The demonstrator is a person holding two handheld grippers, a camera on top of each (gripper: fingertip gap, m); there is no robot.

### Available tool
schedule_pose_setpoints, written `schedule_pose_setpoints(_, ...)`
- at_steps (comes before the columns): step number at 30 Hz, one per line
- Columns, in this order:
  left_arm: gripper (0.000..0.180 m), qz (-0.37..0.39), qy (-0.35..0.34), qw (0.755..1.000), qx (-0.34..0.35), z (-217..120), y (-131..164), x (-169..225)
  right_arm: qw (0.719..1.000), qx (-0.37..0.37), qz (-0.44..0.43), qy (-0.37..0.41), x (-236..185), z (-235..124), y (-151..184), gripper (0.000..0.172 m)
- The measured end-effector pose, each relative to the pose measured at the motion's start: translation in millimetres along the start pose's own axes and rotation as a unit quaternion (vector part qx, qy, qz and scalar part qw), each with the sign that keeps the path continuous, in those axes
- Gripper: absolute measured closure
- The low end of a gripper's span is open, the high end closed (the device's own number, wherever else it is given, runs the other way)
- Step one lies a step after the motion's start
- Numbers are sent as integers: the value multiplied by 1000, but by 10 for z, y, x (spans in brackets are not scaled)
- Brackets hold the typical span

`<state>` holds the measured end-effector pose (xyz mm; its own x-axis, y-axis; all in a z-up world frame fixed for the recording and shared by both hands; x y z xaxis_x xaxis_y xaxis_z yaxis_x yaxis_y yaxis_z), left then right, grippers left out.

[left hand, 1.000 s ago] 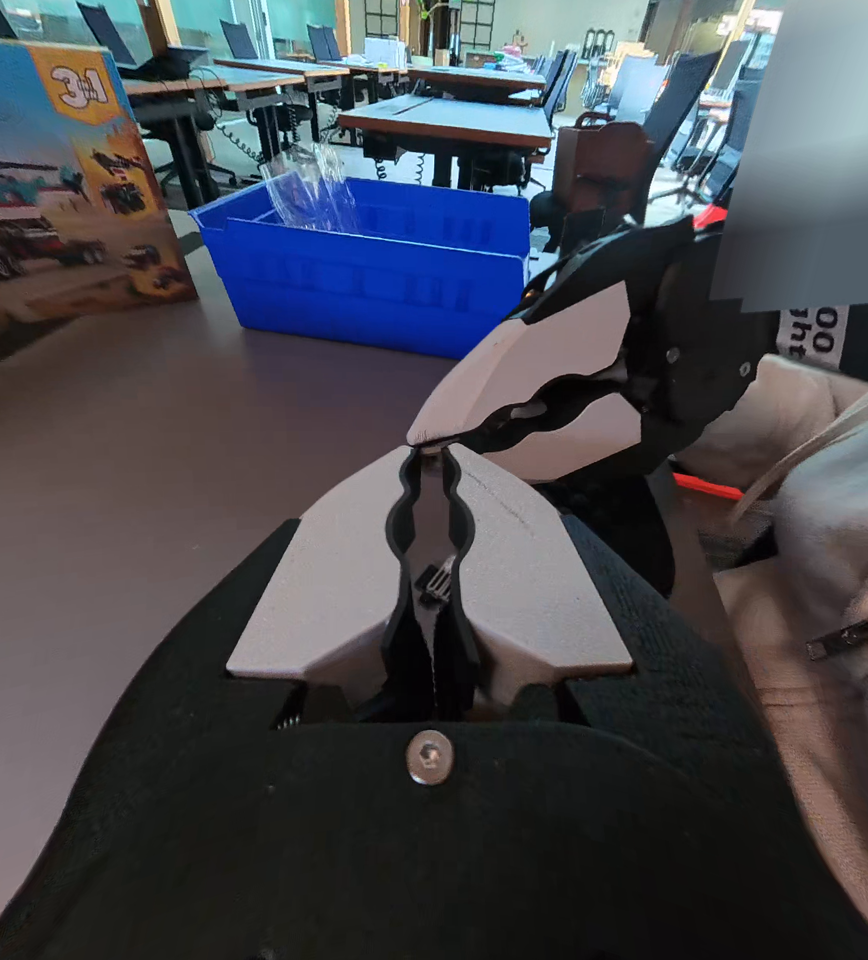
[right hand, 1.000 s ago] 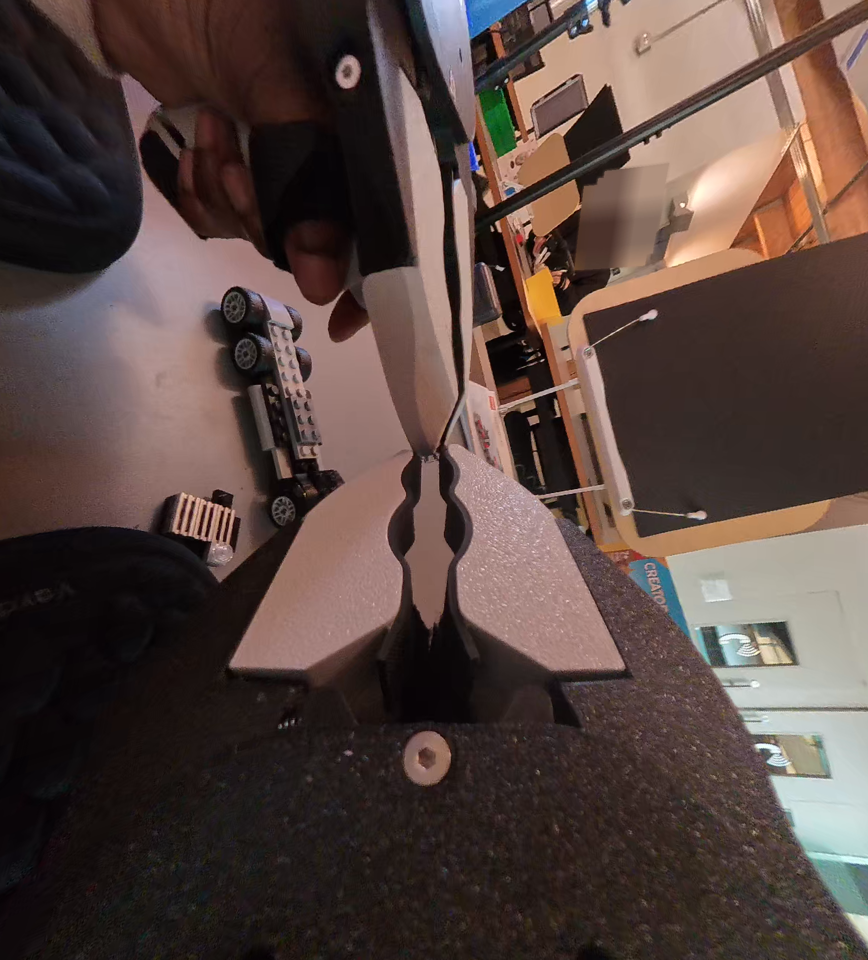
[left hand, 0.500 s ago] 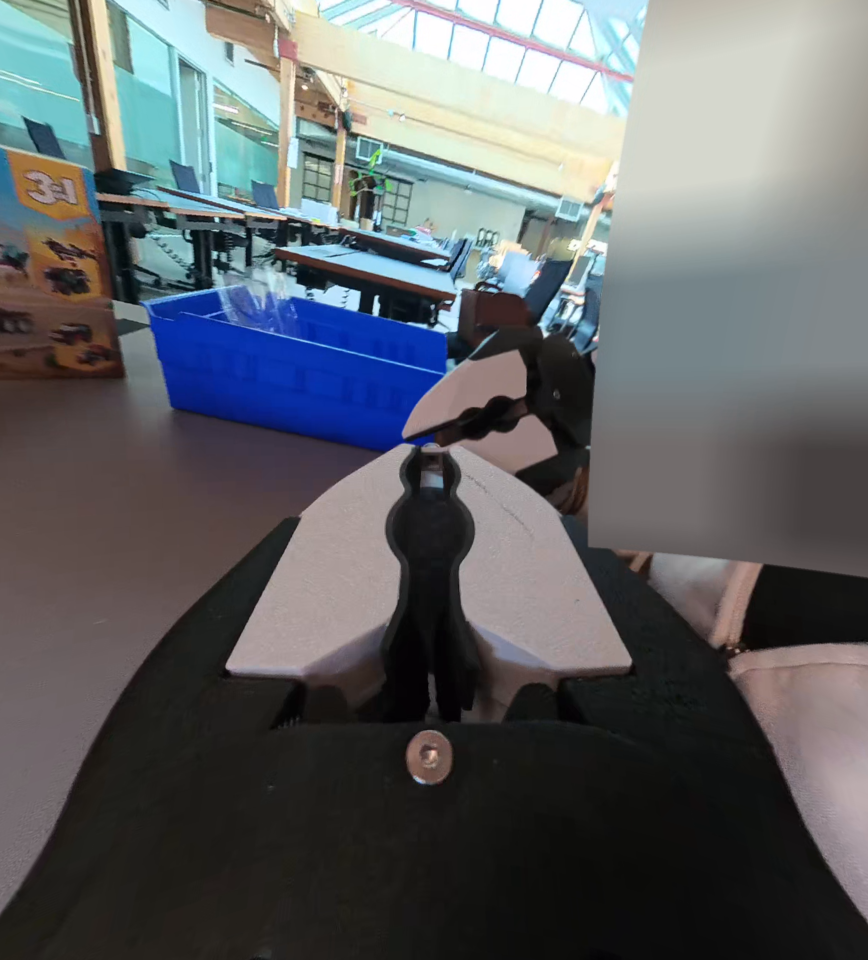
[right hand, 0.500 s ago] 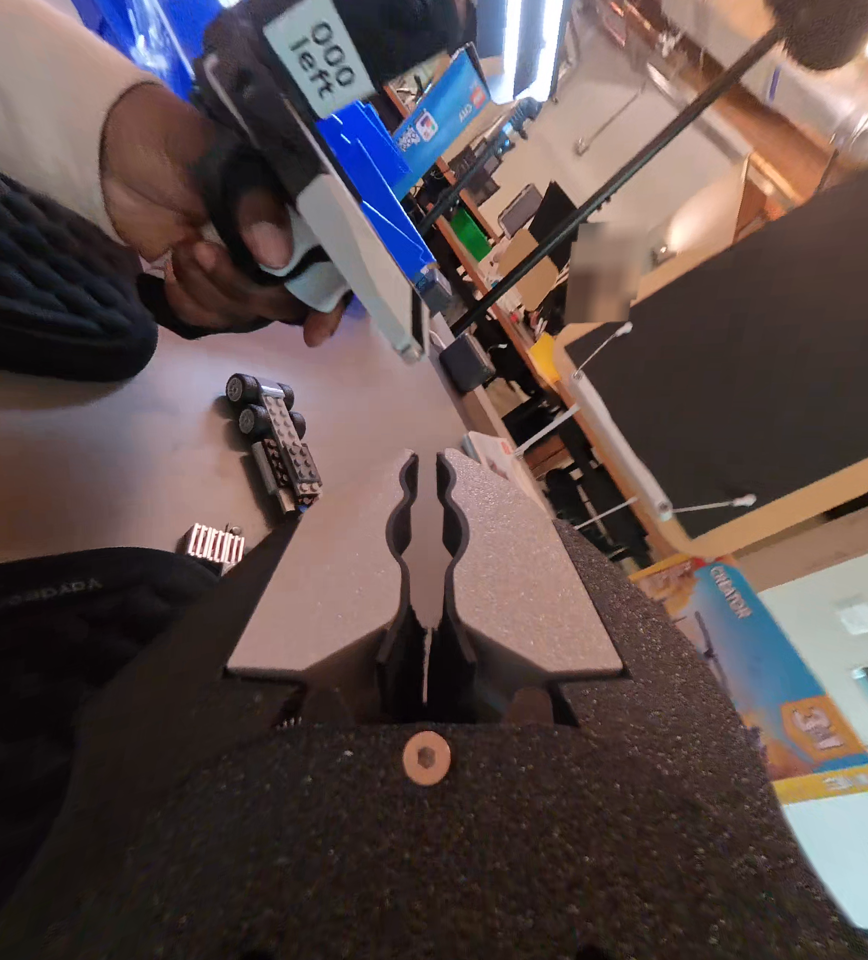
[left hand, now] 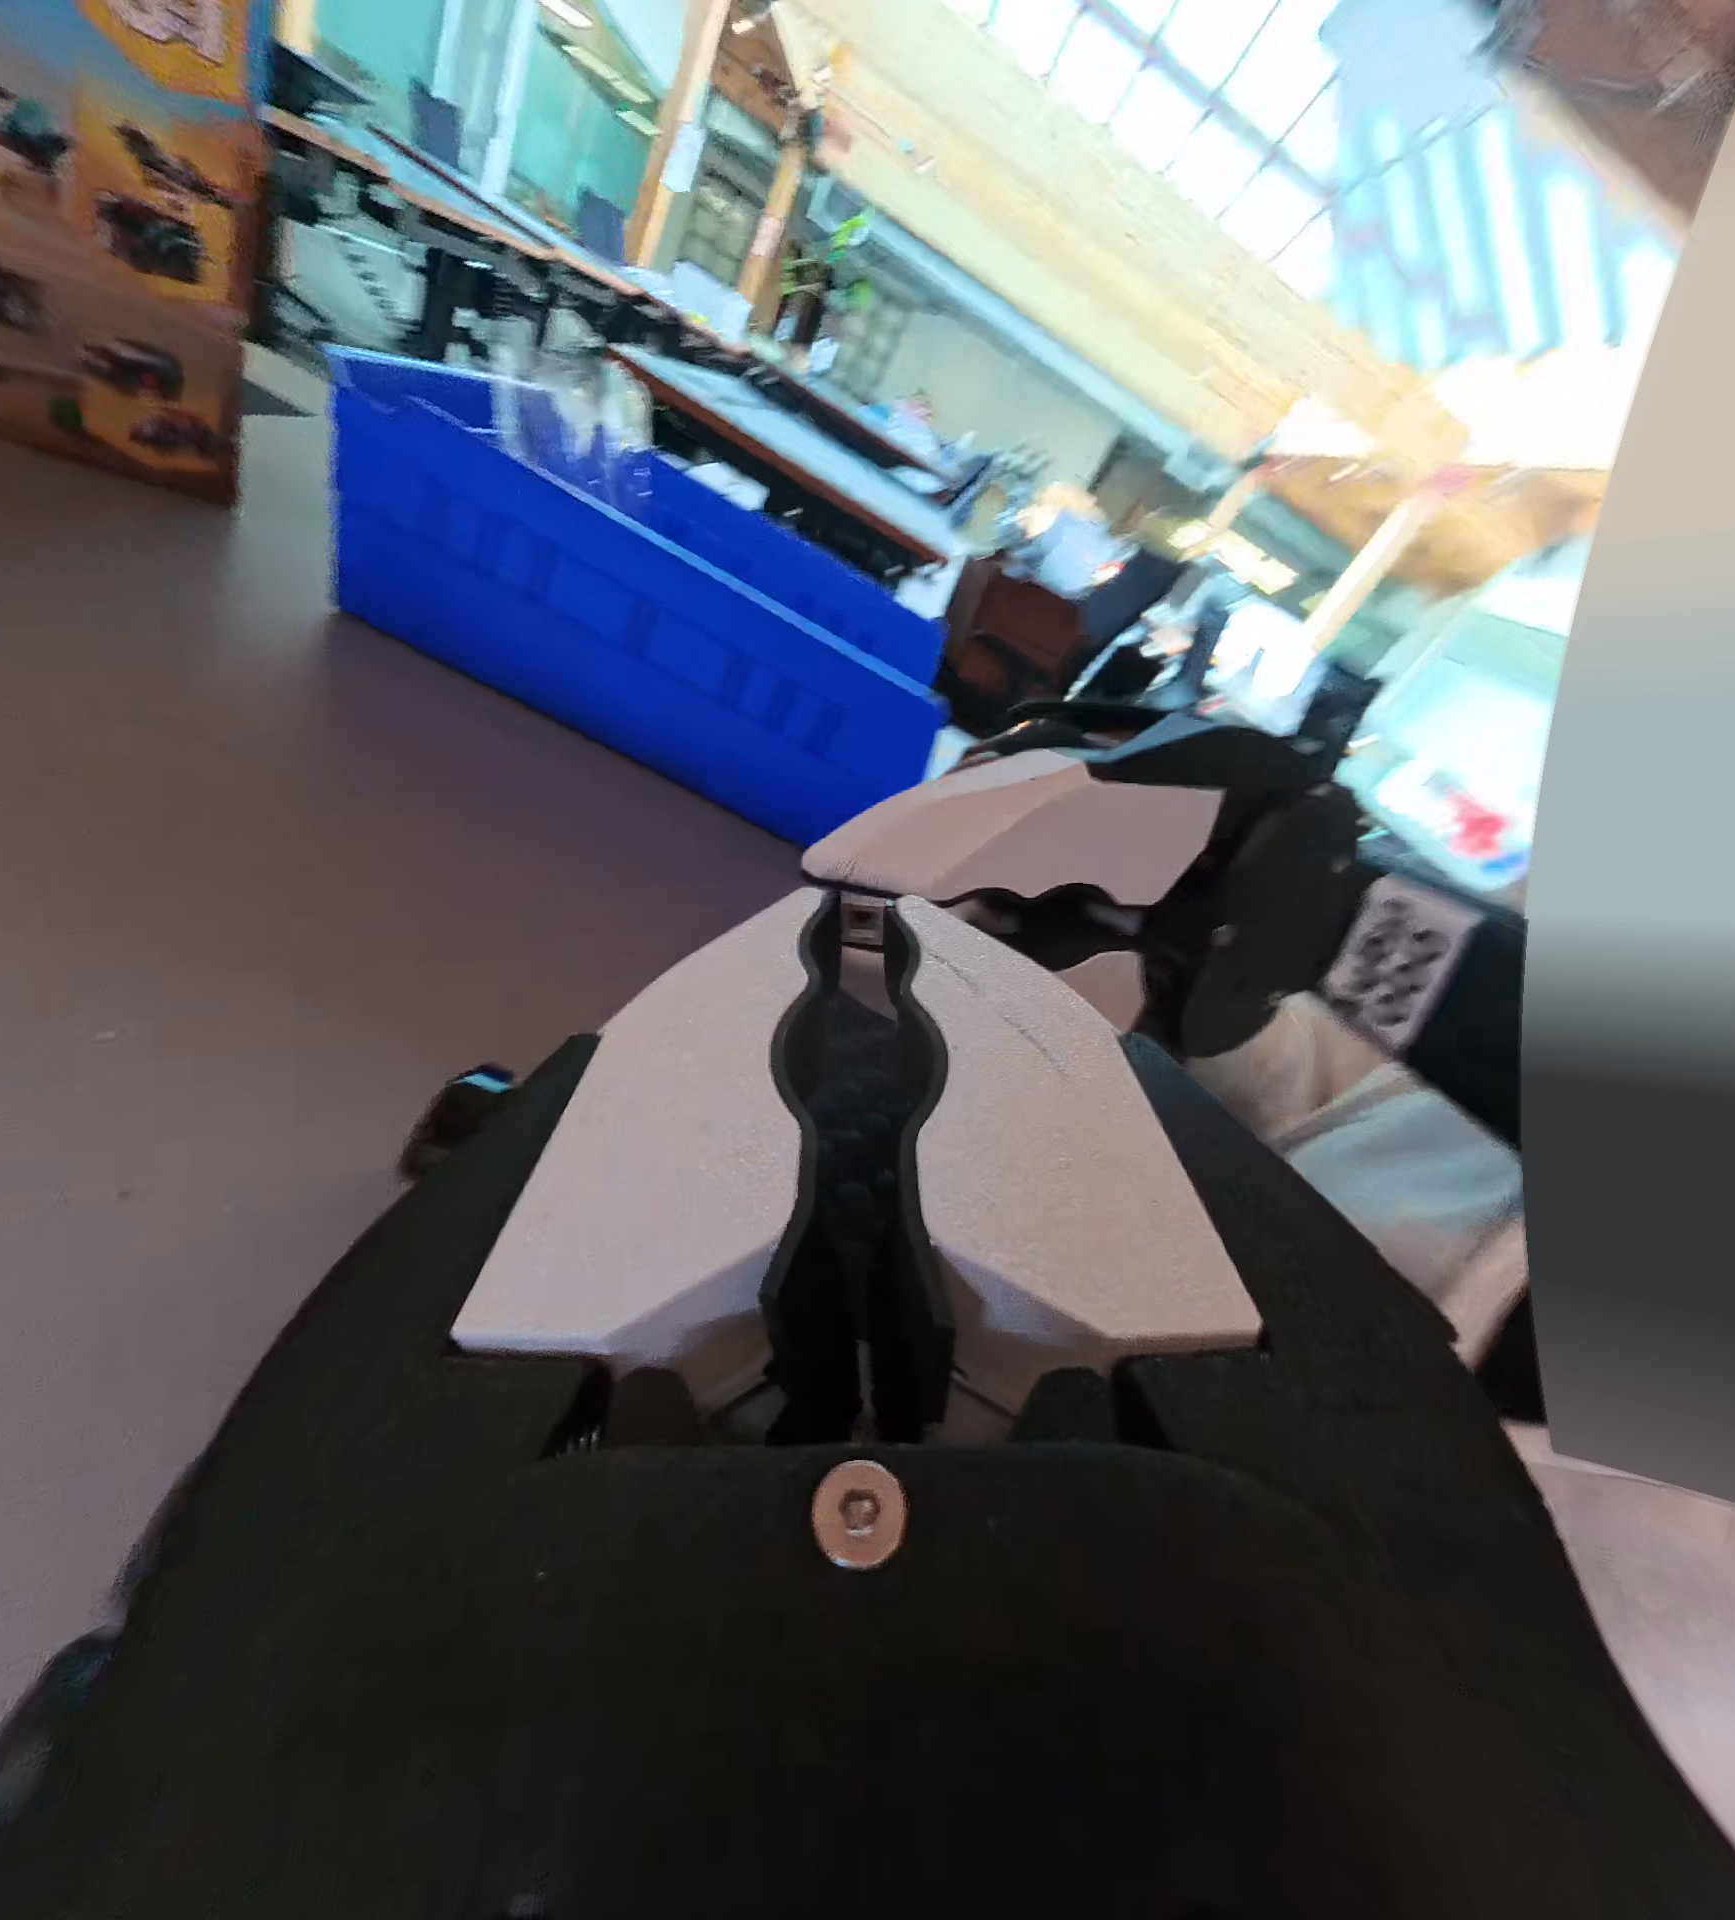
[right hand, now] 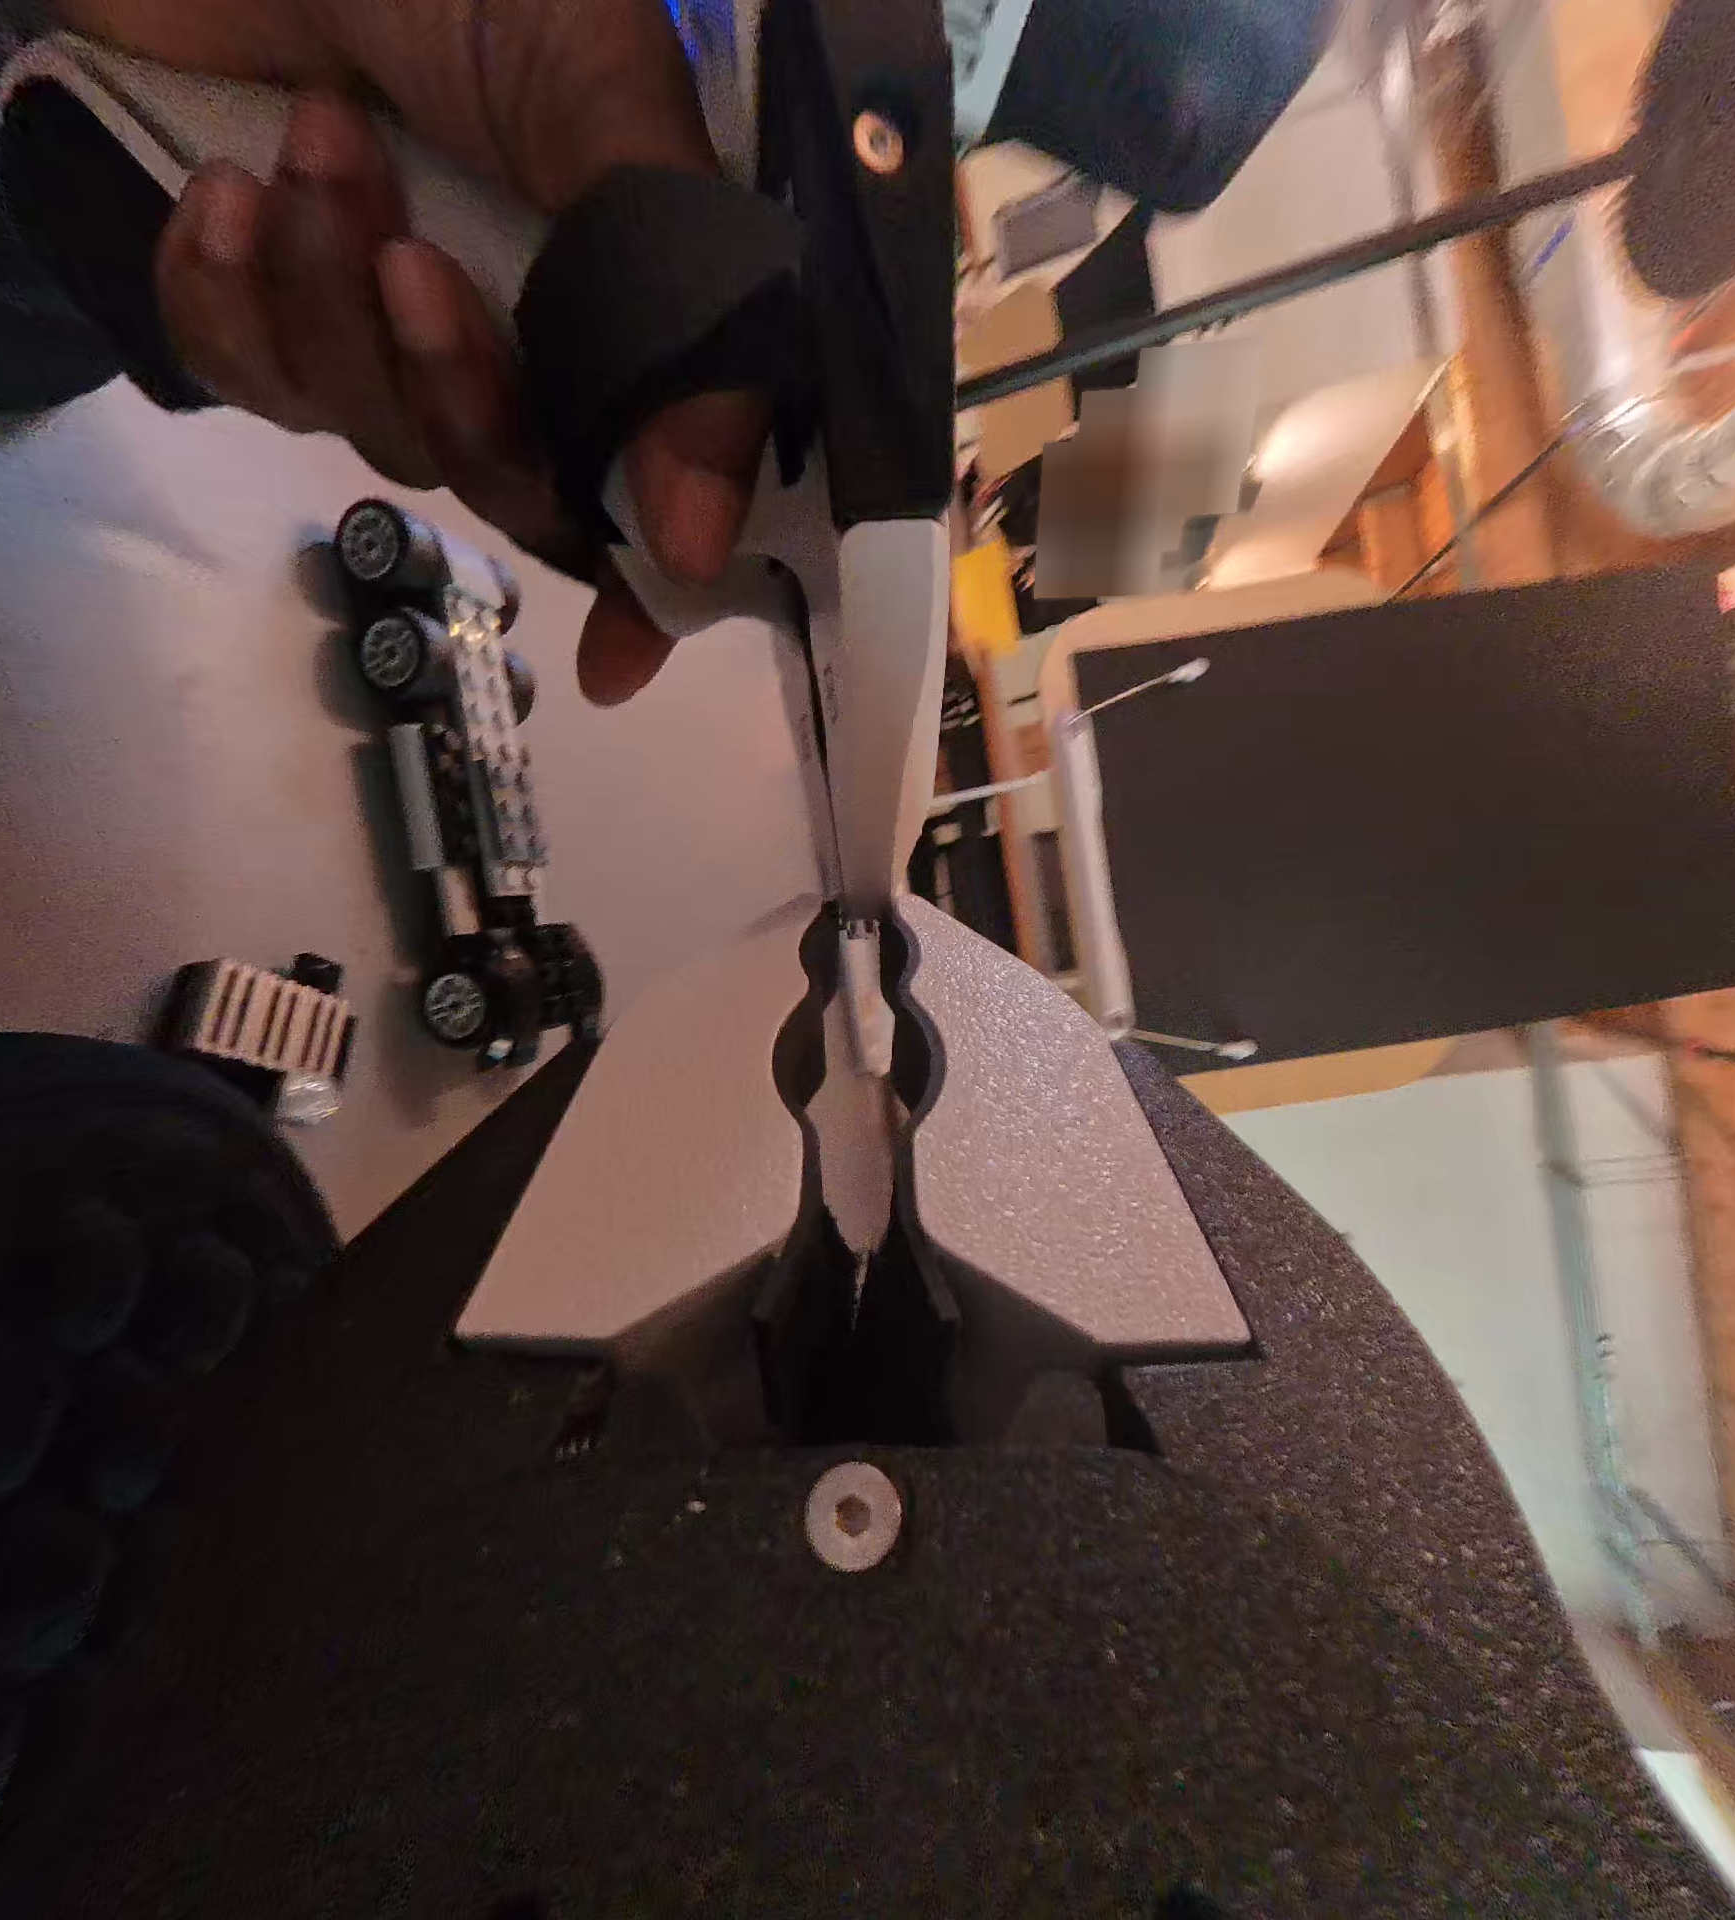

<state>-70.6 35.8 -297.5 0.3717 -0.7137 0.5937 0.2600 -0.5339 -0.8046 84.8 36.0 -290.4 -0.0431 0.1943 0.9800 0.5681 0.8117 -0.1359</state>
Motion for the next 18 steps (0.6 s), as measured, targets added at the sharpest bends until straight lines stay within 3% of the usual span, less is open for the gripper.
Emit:
schedule_pose_setpoints(2, 173, 101, -81, 991, -33, 24, 36, 19, 997, -20, 45, -52, -53, 71, 28, 165)
schedule_pose_setpoints(4, 173, 228, -144, 960, -70, 60, 77, 86, 995, -22, 70, -74, -95, 85, 55, 165)
schedule_pose_setpoints(6, 173, 275, -144, 947, -88, 69, 108, 103, 989, -12, 108, -104, -112, 66, 88, 169)
schedule_pose_setpoints(8, 173, 315, -87, 943, -63, 60, 103, 215, 972, -50, 138, -181, -220, 109, 218, 172)
schedule_pose_setpoints(10, 173, 354, -109, 928, -50, 63, 52, 291, 966, -29, 174, -189, -310, 93, 298, 172)
schedule_pose_setpoints(12, 173, 318, -107, 941, -40, 3, 27, 209, 960, 1, 223, -170, -241, 31, 333, 172)
schedule_pose_setpoints(15, 173, 225, -38, 974, 11, -94, -38, 124, 955, 37, 260, -136, -142, -28, 341, 172)
schedule_pose_setpoints(18, 172, 149, 24, 987, 58, -116, -68, 100, 942, 86, 310, -92, -60, -63, 310, 171)
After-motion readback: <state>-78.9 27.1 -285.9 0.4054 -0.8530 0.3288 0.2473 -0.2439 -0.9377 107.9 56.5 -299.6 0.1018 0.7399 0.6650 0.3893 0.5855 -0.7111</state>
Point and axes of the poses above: each gripper's, where its closed fingertips meet, z out along the fingers, y out of its underside, x = y × z across the jaws, the point moved 10 cm from there along -z, back along the fingers, and after that the axes turned 8 degrees about -z, right-handed, at the moved point
